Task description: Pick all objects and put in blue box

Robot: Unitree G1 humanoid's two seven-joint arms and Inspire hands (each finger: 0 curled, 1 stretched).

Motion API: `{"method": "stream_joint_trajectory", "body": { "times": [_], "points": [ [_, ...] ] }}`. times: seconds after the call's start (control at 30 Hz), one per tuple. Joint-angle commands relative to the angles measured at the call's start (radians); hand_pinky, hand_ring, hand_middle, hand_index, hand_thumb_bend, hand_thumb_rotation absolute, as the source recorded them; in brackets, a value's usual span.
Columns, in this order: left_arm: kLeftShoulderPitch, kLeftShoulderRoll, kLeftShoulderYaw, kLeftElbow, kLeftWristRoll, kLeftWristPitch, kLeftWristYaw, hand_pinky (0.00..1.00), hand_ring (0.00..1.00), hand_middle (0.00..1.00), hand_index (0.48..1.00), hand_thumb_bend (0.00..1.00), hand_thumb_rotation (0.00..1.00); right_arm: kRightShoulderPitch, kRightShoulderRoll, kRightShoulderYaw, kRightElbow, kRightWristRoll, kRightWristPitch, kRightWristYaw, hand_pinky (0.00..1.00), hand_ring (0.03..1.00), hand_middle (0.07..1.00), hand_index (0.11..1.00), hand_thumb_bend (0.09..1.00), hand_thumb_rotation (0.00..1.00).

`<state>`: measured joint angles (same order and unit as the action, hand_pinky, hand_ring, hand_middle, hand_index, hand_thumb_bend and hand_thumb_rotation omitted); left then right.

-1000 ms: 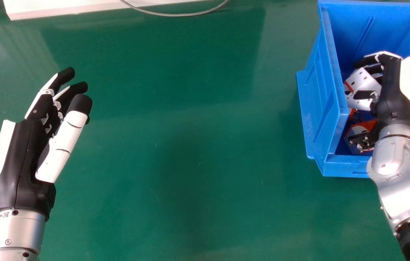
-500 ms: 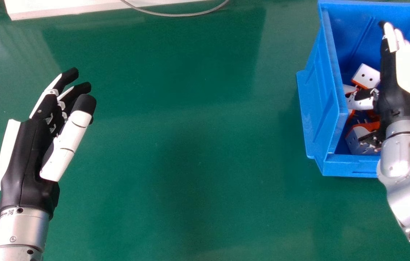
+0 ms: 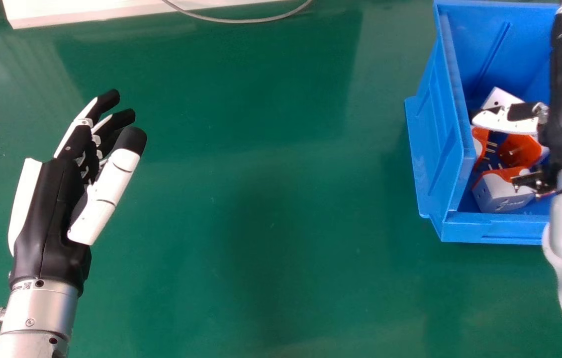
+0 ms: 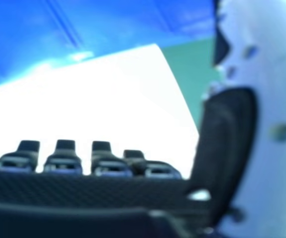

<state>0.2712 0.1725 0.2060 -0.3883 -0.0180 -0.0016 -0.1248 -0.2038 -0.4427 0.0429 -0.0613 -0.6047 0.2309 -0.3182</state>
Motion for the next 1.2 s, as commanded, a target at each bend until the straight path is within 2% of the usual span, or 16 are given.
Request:
{"method": "stream_joint_trajectory", "body": {
  "times": [0.0,0.27,0.4,0.53,0.67,0.7,0.8,0.93,0.97,1.03,1.17],
  "points": [
    [0.005,0.004,0.001,-0.029,-0.001,-0.014,0.003,0.79,0.86,0.87,0.897,0.74,0.78,0.045,0.001,-0.029,-0.108,-0.032,0.001,0.003,1.0,1.0,1.0,1.0,0.76,0.0],
    [0.021,0.004,0.009,-0.032,-0.015,-0.022,-0.007,0.79,0.86,0.87,0.899,0.74,0.78,0.261,0.028,-0.057,-0.406,-0.104,-0.018,0.038,1.0,1.0,1.0,1.0,0.672,0.0],
    [0.024,0.004,0.01,-0.036,-0.016,-0.022,-0.008,0.79,0.86,0.86,0.897,0.74,0.78,0.347,0.056,-0.053,-0.505,-0.136,-0.048,0.042,1.0,1.0,1.0,1.0,0.621,0.0],
    [0.022,0.006,0.009,-0.018,-0.014,-0.036,-0.01,0.79,0.86,0.86,0.897,0.74,0.78,0.426,0.095,-0.044,-0.56,-0.131,-0.111,0.032,0.98,1.0,1.0,1.0,0.599,0.0],
    [-0.003,0.013,0.007,0.054,-0.008,-0.08,-0.014,0.79,0.86,0.87,0.898,0.74,0.78,0.479,0.14,-0.014,-0.501,-0.073,-0.287,-0.048,0.92,1.0,1.0,0.991,0.568,0.0],
    [-0.013,0.017,0.009,0.081,-0.008,-0.095,-0.016,0.79,0.86,0.87,0.898,0.74,0.78,0.481,0.151,-0.003,-0.473,-0.066,-0.332,-0.069,0.92,1.0,1.0,0.991,0.568,0.0],
    [-0.042,0.03,0.014,0.164,-0.006,-0.152,-0.023,0.79,0.86,0.87,0.901,0.74,0.78,0.471,0.188,0.034,-0.39,-0.06,-0.426,-0.111,0.85,0.966,0.976,0.953,0.555,0.0],
    [-0.066,0.047,0.027,0.255,-0.011,-0.229,-0.034,0.81,0.88,0.88,0.909,0.72,0.8,0.46,0.236,0.071,-0.322,-0.057,-0.486,-0.122,0.76,0.913,0.932,0.895,0.527,0.01],
    [-0.072,0.053,0.033,0.292,-0.012,-0.258,-0.034,0.81,0.88,0.88,0.91,0.71,0.8,0.462,0.252,0.09,-0.304,-0.038,-0.507,-0.115,0.75,0.905,0.925,0.886,0.518,0.01],
    [-0.082,0.062,0.041,0.341,-0.013,-0.298,-0.032,0.81,0.88,0.88,0.911,0.7,0.81,0.465,0.273,0.114,-0.281,-0.013,-0.537,-0.104,0.74,0.898,0.92,0.879,0.511,0.02],
    [-0.095,0.071,0.048,0.406,-0.001,-0.346,-0.022,0.81,0.88,0.88,0.912,0.71,0.82,0.47,0.29,0.15,-0.264,0.032,-0.576,-0.06,0.74,0.888,0.911,0.87,0.48,0.05]
  ]
}}
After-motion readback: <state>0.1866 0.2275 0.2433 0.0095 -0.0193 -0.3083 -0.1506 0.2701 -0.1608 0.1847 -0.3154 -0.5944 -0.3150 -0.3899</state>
